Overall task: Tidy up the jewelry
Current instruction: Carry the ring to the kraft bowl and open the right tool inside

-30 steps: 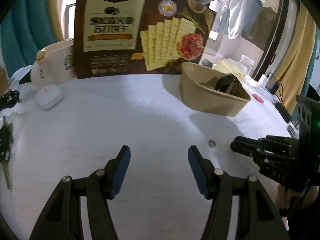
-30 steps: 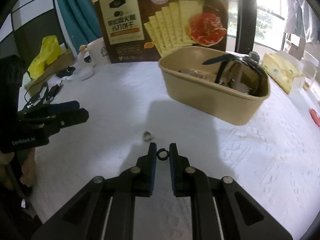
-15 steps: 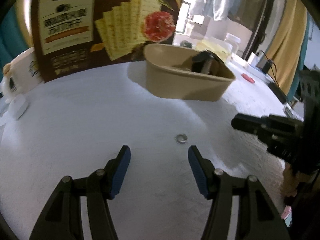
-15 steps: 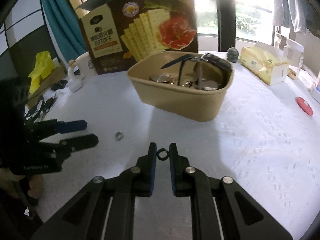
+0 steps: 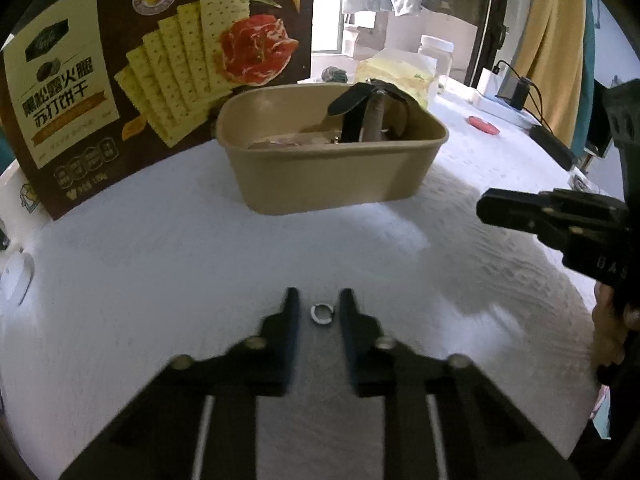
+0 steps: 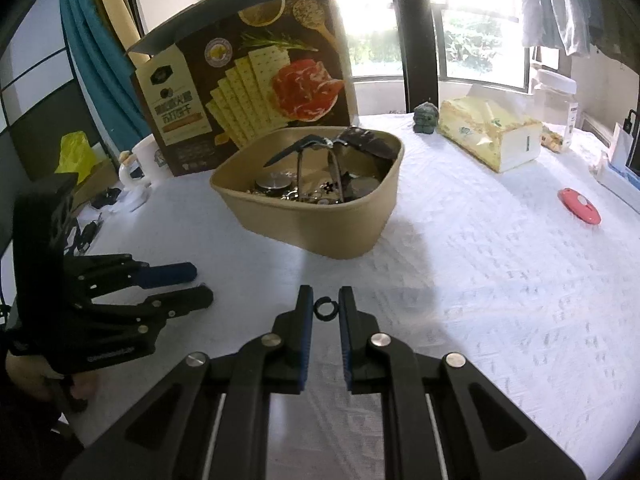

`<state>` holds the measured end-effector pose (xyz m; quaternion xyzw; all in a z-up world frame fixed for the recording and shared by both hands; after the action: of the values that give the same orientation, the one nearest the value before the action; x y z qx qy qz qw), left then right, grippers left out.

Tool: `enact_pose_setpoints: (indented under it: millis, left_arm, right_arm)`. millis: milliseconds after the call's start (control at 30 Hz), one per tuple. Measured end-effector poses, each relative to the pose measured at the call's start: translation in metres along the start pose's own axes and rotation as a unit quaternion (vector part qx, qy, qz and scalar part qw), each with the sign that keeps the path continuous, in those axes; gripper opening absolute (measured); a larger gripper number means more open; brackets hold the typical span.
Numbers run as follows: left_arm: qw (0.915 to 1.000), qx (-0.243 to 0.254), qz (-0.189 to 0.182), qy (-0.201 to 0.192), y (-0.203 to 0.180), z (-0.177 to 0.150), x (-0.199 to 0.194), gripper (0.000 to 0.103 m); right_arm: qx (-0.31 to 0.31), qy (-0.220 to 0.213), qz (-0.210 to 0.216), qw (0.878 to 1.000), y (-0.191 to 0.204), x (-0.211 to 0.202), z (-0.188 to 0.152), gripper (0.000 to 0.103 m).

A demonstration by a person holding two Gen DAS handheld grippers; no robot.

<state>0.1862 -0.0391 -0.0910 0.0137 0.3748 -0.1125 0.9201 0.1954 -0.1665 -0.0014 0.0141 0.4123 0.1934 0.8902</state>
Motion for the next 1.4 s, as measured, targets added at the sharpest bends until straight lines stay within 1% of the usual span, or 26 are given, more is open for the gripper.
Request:
enact_pose_setpoints:
  millis: [300,433,567,667,867,1067,1400]
  left_arm:
    - [0.9999,-0.001,-0.010,-0.009,-0.005,0.006,-0.005,0.012]
    - [0.9995,0.003,-0.014,-0.028,-0.009,0.019,-0.015,0.012]
    - [0.9985,0.021,-0.018,-0.046,-0.016,0.036,-0.023,0.012]
    - [0.9977,0.019,-0.018,-0.063,-0.016,0.050,-0.027,0.012]
    - [0.9962,0.022,-0.023,-0.081,-0.015,0.071,-0.021,0.012]
    - [0.9961,0.010,-0.028,-0.084,-0.009,0.083,-0.006,0.012]
    - [0.9963,-0.005,-0.042,-0.075,-0.002,0.085,0.007,0.012]
  right_arm:
    - [0.001,-0.009,0.002,1.000,-0.005,-0.003,0.007,0.012]
    - [-0.002,-0.015,0.004,1.000,-0.005,-0.004,0.014,0.012]
    - [-0.004,-0.016,0.007,1.000,-0.007,-0.003,0.023,0.012]
    - [-0.010,-0.024,0.008,1.000,-0.008,-0.004,0.030,0.012]
    - [-0.005,-0.033,0.009,0.999,-0.011,-0.002,0.041,0.012]
    - [-0.004,-0.037,0.008,0.999,-0.017,0.003,0.048,0.012]
    - [0.003,-0.033,0.007,0.999,-0.025,0.014,0.054,0.012]
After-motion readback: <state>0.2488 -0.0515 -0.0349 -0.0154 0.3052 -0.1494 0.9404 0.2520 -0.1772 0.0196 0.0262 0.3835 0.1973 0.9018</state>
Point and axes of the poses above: each gripper's, at about its wrist camera, not at the fingertips, and x roughly the way its jaws point, y to its left, z to its top, the point moved 3 cm from there along x, roughly the way its jaws point, and after that the axes turned 7 degrees about -y, right-handed, at the moved point
